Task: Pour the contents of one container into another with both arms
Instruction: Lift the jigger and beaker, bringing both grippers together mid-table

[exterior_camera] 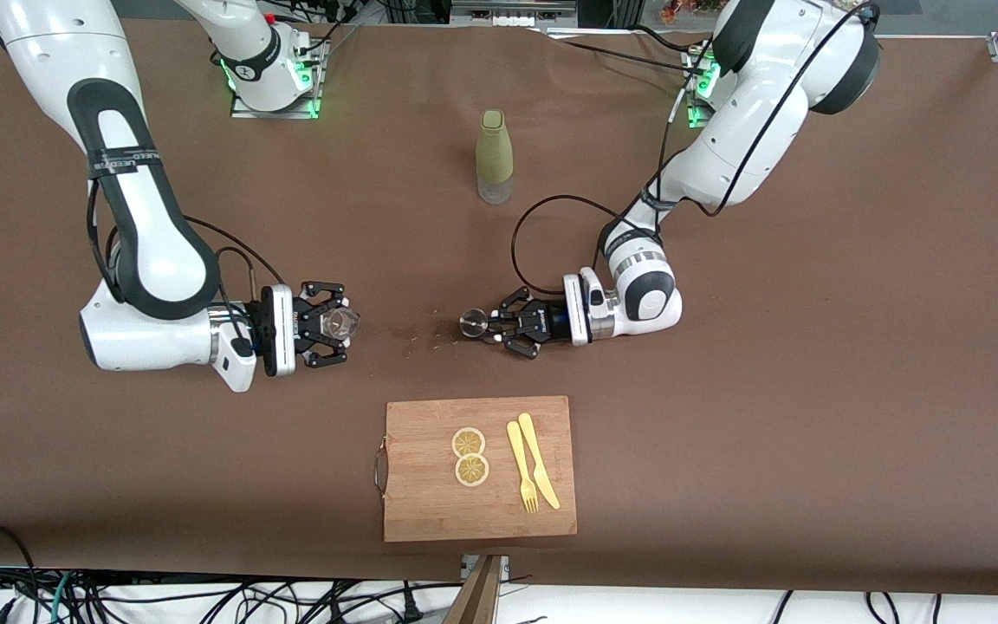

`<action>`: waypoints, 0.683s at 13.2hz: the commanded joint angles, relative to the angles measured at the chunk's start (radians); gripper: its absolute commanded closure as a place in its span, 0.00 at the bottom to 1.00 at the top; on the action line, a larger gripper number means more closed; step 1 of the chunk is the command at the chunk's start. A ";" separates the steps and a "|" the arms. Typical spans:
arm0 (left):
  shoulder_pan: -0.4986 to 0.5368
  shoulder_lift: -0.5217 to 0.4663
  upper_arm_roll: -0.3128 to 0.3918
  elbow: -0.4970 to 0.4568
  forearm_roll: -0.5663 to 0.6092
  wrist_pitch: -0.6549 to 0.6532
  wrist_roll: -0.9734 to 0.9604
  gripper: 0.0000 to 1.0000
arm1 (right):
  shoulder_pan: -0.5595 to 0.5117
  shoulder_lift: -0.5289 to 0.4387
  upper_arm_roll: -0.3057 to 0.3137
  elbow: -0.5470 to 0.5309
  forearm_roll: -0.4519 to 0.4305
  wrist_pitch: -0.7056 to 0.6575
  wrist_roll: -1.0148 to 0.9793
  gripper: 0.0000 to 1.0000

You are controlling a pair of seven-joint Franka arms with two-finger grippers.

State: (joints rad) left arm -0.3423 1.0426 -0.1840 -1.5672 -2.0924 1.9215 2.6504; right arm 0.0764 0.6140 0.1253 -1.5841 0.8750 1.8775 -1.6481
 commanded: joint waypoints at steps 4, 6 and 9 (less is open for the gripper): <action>-0.047 0.024 -0.005 0.076 -0.083 0.120 0.088 1.00 | 0.092 -0.042 -0.018 -0.004 -0.004 0.058 0.189 0.82; -0.061 0.024 -0.005 0.088 -0.104 0.143 0.092 1.00 | 0.137 -0.046 -0.039 -0.002 -0.005 0.081 0.238 0.82; -0.081 0.033 -0.006 0.107 -0.130 0.149 0.092 1.00 | 0.227 -0.046 -0.098 0.010 -0.004 0.100 0.298 0.82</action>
State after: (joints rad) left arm -0.4036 1.0525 -0.1836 -1.4999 -2.1704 2.0301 2.6552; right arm 0.2475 0.5842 0.0700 -1.5770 0.8747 1.9606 -1.3999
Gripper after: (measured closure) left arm 0.775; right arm 0.815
